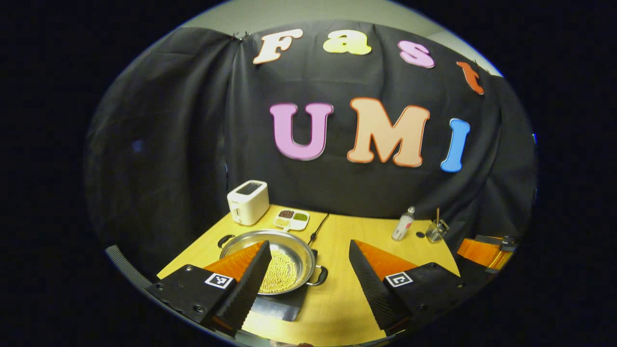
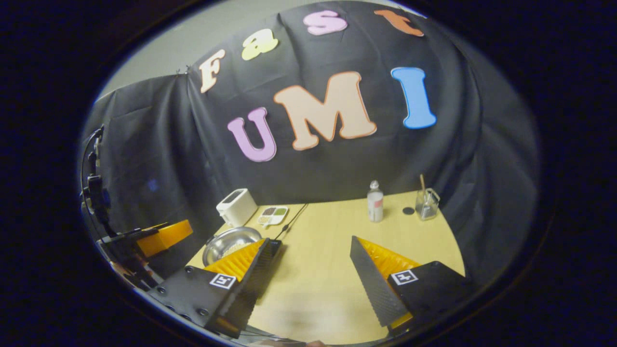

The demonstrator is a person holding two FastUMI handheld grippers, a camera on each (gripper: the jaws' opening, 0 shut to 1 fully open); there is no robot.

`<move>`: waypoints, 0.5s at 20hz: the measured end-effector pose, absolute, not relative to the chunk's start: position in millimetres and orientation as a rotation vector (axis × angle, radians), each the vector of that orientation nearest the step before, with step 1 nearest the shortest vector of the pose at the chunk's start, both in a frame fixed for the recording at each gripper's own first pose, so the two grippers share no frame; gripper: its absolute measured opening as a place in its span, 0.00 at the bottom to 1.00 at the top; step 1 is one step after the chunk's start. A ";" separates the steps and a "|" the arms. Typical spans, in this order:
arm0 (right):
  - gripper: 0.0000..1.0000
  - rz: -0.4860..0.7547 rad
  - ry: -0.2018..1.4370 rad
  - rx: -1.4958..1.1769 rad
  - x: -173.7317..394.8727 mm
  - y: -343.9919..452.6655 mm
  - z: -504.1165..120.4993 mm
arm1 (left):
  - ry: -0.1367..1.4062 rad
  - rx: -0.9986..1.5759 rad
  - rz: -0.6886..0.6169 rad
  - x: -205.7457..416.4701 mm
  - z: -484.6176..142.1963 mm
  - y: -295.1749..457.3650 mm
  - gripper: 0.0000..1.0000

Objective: First push the handle of the pot to place it horizontally, then grasp the pot with both hands and set it on the induction cooktop.

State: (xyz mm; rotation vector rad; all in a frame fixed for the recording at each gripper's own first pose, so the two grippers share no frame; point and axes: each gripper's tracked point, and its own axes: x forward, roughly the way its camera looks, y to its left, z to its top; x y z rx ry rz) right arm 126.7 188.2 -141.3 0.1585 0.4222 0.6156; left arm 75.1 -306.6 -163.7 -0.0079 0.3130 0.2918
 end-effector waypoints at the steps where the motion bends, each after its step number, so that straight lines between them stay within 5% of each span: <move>1: 0.92 0.607 0.390 0.158 125.8 177.8 -129.2 | 0.276 0.019 0.297 73.7 -152.4 -311.5 0.99; 4: 0.92 0.570 0.265 0.121 127.6 146.5 -97.2 | 0.128 0.086 0.318 66.3 -115.2 -325.8 0.98; 5: 1.00 0.556 0.224 0.106 126.3 137.9 -87.9 | 0.086 0.099 0.315 63.5 -103.7 -331.7 0.98; 6: 0.92 0.542 0.190 0.097 124.9 129.2 -78.4 | 0.046 0.111 0.306 56.9 -93.6 -339.4 0.98; 10: 0.92 0.505 0.130 0.113 112.4 99.5 -56.9 | -0.059 0.141 0.259 45.5 -68.0 -365.1 0.98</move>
